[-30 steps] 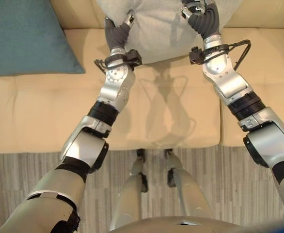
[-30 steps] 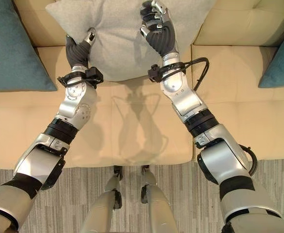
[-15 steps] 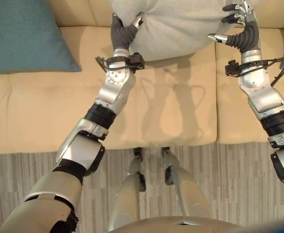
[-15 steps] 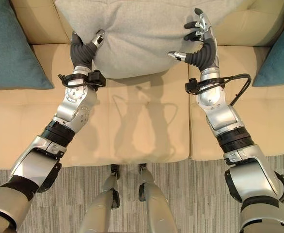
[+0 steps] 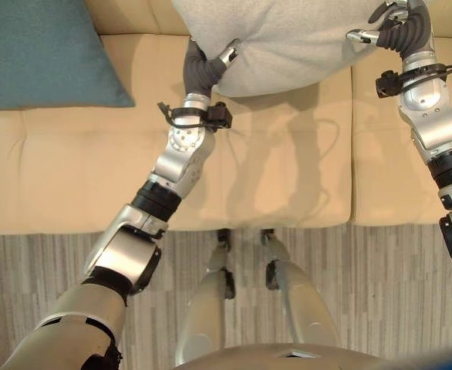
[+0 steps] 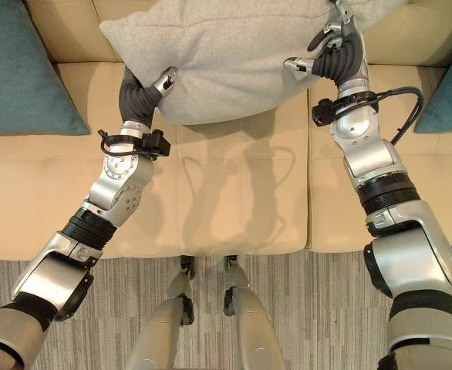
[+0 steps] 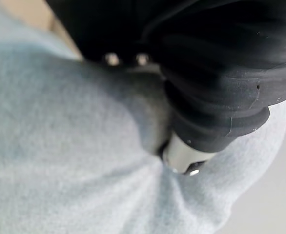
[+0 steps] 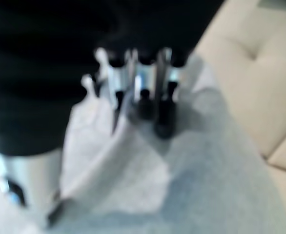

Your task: Pick up all the scattered cushions and arrange them neatly on the sofa.

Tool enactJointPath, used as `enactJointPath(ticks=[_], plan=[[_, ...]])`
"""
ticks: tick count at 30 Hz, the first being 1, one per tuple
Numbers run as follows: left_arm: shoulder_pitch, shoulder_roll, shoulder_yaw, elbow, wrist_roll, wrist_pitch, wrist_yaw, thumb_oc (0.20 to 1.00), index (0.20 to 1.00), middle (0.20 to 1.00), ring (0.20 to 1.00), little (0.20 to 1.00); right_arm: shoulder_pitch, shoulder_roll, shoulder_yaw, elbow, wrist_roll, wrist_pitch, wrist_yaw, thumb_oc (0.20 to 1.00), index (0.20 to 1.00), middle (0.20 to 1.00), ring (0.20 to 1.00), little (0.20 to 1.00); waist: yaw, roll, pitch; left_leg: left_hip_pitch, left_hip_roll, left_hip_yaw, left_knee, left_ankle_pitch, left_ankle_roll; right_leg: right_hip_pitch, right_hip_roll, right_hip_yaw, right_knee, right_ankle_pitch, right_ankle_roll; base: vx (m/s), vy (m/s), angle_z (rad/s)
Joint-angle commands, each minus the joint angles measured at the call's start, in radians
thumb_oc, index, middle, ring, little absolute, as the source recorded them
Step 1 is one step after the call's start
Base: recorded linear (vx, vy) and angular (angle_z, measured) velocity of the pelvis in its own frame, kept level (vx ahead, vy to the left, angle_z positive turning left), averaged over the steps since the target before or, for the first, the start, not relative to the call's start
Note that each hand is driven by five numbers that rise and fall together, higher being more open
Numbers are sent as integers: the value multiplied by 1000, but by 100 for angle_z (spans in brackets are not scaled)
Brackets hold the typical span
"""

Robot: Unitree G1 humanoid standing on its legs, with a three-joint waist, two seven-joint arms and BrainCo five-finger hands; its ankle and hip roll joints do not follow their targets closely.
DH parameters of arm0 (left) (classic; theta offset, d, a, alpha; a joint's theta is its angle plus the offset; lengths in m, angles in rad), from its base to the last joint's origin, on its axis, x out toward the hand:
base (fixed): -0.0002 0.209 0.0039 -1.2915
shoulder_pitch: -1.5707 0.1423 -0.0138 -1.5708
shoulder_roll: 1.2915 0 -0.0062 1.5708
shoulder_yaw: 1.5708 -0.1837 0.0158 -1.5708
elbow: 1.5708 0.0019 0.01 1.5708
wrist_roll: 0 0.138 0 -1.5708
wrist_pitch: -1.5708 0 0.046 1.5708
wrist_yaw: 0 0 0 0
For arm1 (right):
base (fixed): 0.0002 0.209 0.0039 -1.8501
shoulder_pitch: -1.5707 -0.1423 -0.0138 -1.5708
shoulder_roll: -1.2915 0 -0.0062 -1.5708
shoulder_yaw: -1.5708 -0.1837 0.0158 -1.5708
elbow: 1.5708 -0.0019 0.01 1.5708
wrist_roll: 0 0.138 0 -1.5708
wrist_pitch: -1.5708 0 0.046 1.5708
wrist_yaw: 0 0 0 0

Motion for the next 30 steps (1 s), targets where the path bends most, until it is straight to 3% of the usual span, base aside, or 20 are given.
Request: enactJointPath(ticks=[1,5,6,7,11,30], plan=[[-36,-1,19,-74,14,-92,-20,200,200,200,200,200,-46,-19,44,69,74,-2,33,1000,1000,1000,1000,1000,29,-4,-36,-2,45,38,-1,25,-116,-3,-65,-4,-29,48,149,0,0,0],[-78,-15,5,-65,-1,-103,-17,200,200,200,200,200,-87,51,77,91,128,-9,56,1000,1000,1000,1000,1000,40,2,-34,-13,45,35,-1,30,-116,-14,-67,-8,-29,50,148,0,0,0],[-90,-19,1,-63,0,-106,-13,200,200,200,200,200,-96,70,82,96,145,-12,59,539,539,539,539,539,43,3,-33,-16,45,32,-1,31,-116,-16,-67,-9,-29,51,148,0,0,0],[-101,-25,1,-63,-6,-108,-12,200,200,200,200,200,-98,94,84,92,166,-15,65,200,200,200,200,200,46,5,-31,-18,46,31,-1,32,-116,-18,-68,-11,-29,50,148,0,0,0],[-131,-57,-4,-49,-17,-113,0,200,200,200,200,200,-99,161,99,40,175,-24,65,200,200,200,200,200,48,9,-30,-22,46,25,-1,37,-119,-20,-69,-19,-29,51,147,16,-12,6],[-180,-107,-27,-60,29,-102,49,200,200,200,200,200,-3,202,-5,-253,108,-65,-8,200,200,200,200,200,25,-1,-28,-5,43,30,-1,22,-110,-8,-74,-19,-29,54,147,1,0,0]])
